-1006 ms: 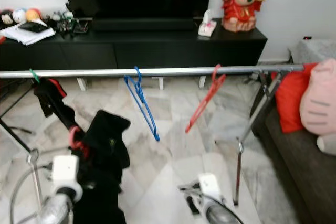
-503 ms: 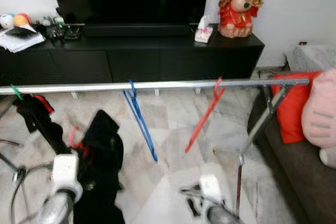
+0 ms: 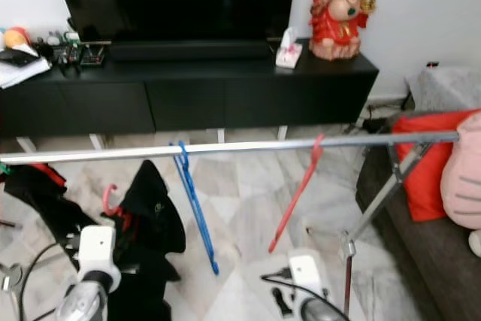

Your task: Hang hanger

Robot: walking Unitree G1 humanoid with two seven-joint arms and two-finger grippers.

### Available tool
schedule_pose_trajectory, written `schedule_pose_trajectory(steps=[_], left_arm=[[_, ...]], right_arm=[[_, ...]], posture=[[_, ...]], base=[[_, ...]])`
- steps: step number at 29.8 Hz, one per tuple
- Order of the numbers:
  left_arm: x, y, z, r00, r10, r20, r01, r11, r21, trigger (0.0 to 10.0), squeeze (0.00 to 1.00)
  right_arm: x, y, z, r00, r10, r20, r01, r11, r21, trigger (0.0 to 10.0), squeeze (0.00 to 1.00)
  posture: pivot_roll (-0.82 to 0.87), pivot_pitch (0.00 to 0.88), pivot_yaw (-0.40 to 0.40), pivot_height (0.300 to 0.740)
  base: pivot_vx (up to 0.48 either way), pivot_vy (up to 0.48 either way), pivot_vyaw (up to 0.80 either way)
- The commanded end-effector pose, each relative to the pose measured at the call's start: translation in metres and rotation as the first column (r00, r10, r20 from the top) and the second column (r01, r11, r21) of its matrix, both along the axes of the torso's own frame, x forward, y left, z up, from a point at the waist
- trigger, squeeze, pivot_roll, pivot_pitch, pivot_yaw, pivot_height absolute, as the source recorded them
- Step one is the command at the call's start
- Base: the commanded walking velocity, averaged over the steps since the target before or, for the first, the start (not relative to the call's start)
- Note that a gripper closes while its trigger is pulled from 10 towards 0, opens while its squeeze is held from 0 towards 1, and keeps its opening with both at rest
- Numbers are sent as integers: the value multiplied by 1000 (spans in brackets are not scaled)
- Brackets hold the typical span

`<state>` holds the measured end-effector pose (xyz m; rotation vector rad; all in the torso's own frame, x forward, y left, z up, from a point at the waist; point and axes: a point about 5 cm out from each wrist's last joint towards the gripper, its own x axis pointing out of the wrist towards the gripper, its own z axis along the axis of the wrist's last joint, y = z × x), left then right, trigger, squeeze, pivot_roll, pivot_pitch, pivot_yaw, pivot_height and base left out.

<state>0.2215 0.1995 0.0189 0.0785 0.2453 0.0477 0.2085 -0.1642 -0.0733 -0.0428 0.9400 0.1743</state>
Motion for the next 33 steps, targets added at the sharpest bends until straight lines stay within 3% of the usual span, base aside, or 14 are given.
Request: schedule_pose_trajectory(steps=[1, 9, 14, 19, 24, 28, 33], left_arm=[[4, -8, 11, 996, -45, 75, 45, 999, 7, 10000, 0], [1, -5, 20, 989, -24, 143, 22, 1000, 14, 10000, 0], [10, 0, 28, 984, -5, 180, -1, 1000, 29, 10000, 0], [28, 3, 36, 980, -3, 200, -3, 1000, 31, 10000, 0], [32, 2, 37, 980, -16, 198, 7, 999, 43, 10000, 0], [26, 0, 32, 983, -12, 181, 4, 999, 41, 10000, 0], [22, 2, 29, 985, -4, 172, -3, 999, 41, 10000, 0]], right_arm=[[-3, -12, -1, 1000, -17, -9, 17, 1000, -26, 10000, 0], [-2, -12, 0, 1000, -18, -7, 18, 1000, -23, 10000, 0], [-2, -12, 0, 1000, -18, -7, 17, 1000, -25, 10000, 0], [-1, -11, 0, 1000, -16, -7, 16, 1000, -25, 10000, 0], [-1, -11, 0, 1000, -18, -7, 18, 999, -26, 10000, 0], [-15, -19, -7, 994, 54, -97, -69, 986, -151, 10000, 0], [-28, -27, -13, 984, 64, -165, -98, 973, -209, 10000, 0]], posture=[[-54, 0, 20, 740], [-50, 0, 16, 740], [-50, 0, 14, 740], [-57, 0, 19, 740], [-61, 0, 22, 740], [-59, 0, 22, 740], [-53, 0, 18, 740]], base=[[0, 0, 0], [0, 0, 0], [0, 0, 0], [0, 0, 0], [0, 0, 0], [0, 0, 0], [0, 0, 0]])
